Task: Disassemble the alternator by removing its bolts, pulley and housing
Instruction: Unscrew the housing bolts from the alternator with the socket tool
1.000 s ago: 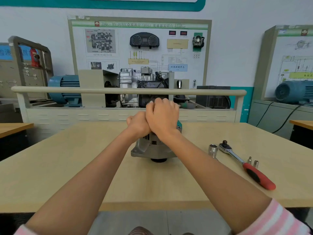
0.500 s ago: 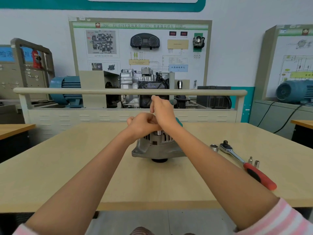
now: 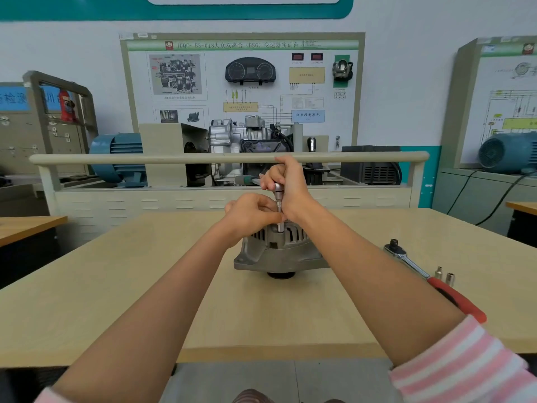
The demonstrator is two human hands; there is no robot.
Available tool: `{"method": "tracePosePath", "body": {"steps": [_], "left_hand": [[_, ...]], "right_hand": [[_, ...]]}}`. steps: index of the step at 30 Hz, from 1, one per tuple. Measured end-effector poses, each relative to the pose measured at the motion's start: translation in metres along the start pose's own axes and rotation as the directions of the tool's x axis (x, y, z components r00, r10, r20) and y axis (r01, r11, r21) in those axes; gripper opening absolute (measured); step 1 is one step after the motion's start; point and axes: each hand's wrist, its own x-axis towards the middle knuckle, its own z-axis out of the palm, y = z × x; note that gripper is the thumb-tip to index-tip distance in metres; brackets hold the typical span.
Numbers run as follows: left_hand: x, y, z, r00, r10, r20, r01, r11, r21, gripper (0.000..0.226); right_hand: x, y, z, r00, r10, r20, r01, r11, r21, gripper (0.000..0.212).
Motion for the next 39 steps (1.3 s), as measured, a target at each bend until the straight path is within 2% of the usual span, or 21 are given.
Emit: {"method": "tracePosePath", "body": {"steps": [3,10,15,17,19,21,22,25,30,35,37,39], "left_hand": [[0.001,0.001,0.001,1.000,-0.014,-0.009,0.014,1.000,-0.005,0.009],[0.002,0.004,-0.001,1.000,-0.026,0.015,0.026,1.000,-0.005,0.014],[0.001,0.005,-0.002,1.000,-0.025,0.012,0.024,0.998,0.053,0.011],[0.000,0.006,-0.001,1.000,-0.027,-0.007,0.028,0.996,0.090,0.011],[0.000,0.006,0.001,0.999,-0.020,-0.034,0.025,0.989,0.146,0.011],[-0.003,0.007,0.001,0.998,-0.009,-0.058,0.021,0.977,0.211,0.016],[-0.003,0.008,0.001,0.998,0.002,-0.062,0.011,0.977,0.214,0.019],[-0.008,0.008,-0.001,0.999,0.020,-0.050,-0.015,0.995,0.096,0.031],[-0.010,0.006,-0.004,0.999,-0.005,-0.044,0.003,1.000,-0.029,0.039],[-0.009,0.013,-0.001,0.999,-0.003,-0.044,0.011,0.985,0.175,0.030],[-0.007,0.014,0.000,0.999,-0.027,-0.036,0.034,0.973,0.228,0.025],[-0.006,0.015,0.002,0.999,-0.036,-0.033,0.044,0.961,0.273,0.025]], "right_hand": [[-0.001,0.007,0.004,0.993,-0.088,-0.080,0.078,0.989,-0.123,0.052],[-0.004,0.013,0.006,0.974,-0.177,-0.141,0.151,0.972,-0.178,0.067],[-0.008,0.018,0.008,0.931,-0.313,-0.186,0.212,0.881,-0.422,0.057],[-0.012,0.020,0.011,0.895,-0.421,-0.146,0.262,0.763,-0.591,0.055],[-0.016,0.023,0.010,0.826,-0.561,-0.052,0.299,0.515,-0.804,0.049],[-0.019,0.027,0.012,0.787,-0.617,-0.004,0.218,0.284,-0.933,0.041],[-0.019,0.028,0.014,0.794,-0.608,-0.014,0.159,0.229,-0.960,0.039],[-0.025,0.031,0.024,0.798,-0.602,-0.024,0.079,0.144,-0.986,0.037],[-0.033,0.023,0.021,0.834,-0.534,0.139,0.135,-0.048,-0.990,0.040],[-0.033,0.006,0.011,0.910,-0.362,0.203,0.171,-0.119,-0.978,0.033],[-0.032,0.000,0.009,0.923,-0.319,0.216,0.150,-0.220,-0.964,0.027],[-0.031,-0.004,0.013,0.946,-0.268,0.181,0.086,-0.333,-0.939,0.030]]}}
